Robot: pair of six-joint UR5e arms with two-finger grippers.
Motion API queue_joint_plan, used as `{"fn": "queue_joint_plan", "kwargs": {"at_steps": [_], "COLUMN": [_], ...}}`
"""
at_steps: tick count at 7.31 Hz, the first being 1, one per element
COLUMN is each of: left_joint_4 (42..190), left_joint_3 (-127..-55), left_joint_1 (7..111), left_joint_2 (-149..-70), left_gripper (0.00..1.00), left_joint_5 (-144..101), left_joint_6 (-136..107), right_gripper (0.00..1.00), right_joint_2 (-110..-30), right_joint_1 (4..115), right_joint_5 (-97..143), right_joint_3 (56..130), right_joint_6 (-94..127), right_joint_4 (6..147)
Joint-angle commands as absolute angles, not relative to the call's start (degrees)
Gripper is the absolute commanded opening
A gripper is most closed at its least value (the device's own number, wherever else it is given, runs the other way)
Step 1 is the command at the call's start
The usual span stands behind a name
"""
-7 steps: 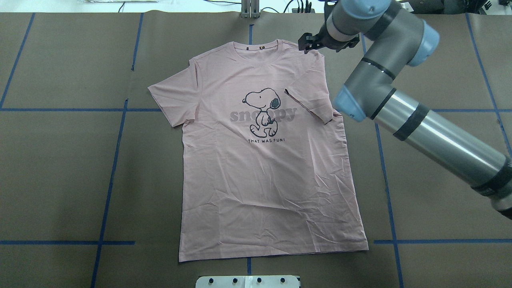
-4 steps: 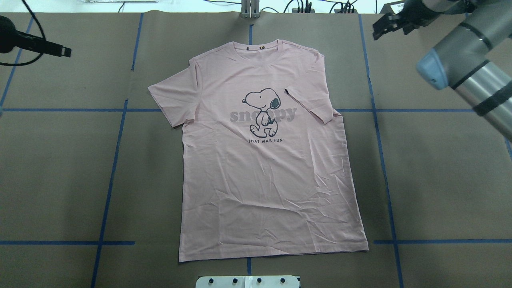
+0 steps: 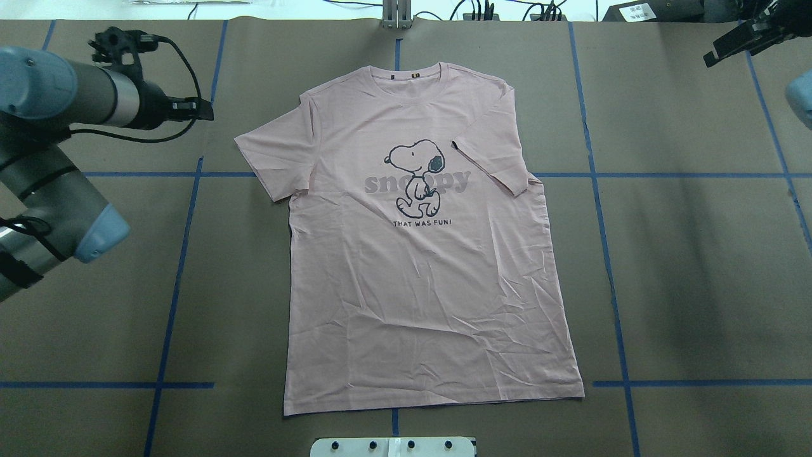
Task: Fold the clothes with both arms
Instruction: 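Raise the right arm away while the left gripper moves to the other sleeve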
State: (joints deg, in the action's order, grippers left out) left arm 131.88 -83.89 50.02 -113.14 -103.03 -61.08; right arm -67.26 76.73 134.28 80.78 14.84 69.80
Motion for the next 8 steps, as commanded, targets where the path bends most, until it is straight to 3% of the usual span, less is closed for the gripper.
{"fn": "queue_joint_plan", "kwargs": {"at_steps": [1, 6, 8], "left_joint_4": [132.4, 134.2, 134.2], "left_joint_3": [-76.4, -70.8, -70.8], "left_joint_1": [46.2, 44.6, 44.6], "left_joint_2": [-117.1, -120.1, -120.2], "left_gripper": [0.62, 0.61, 0.52], "left_joint_5": [-95.9, -94.9, -94.9], "left_joint_6": [-64.0, -63.7, -63.5], "right_gripper": [1.0, 1.0, 1.0], "right_joint_2": [-67.7, -67.9, -68.0], "right_joint_1": [77.2, 77.2, 77.2], "right_joint_5": [134.5, 134.5, 134.5], "right_joint_3": [80.9, 80.9, 80.9], "right_joint_6": [14.5, 14.5, 14.5], "right_joint_4": [69.8, 69.8, 69.8]}}
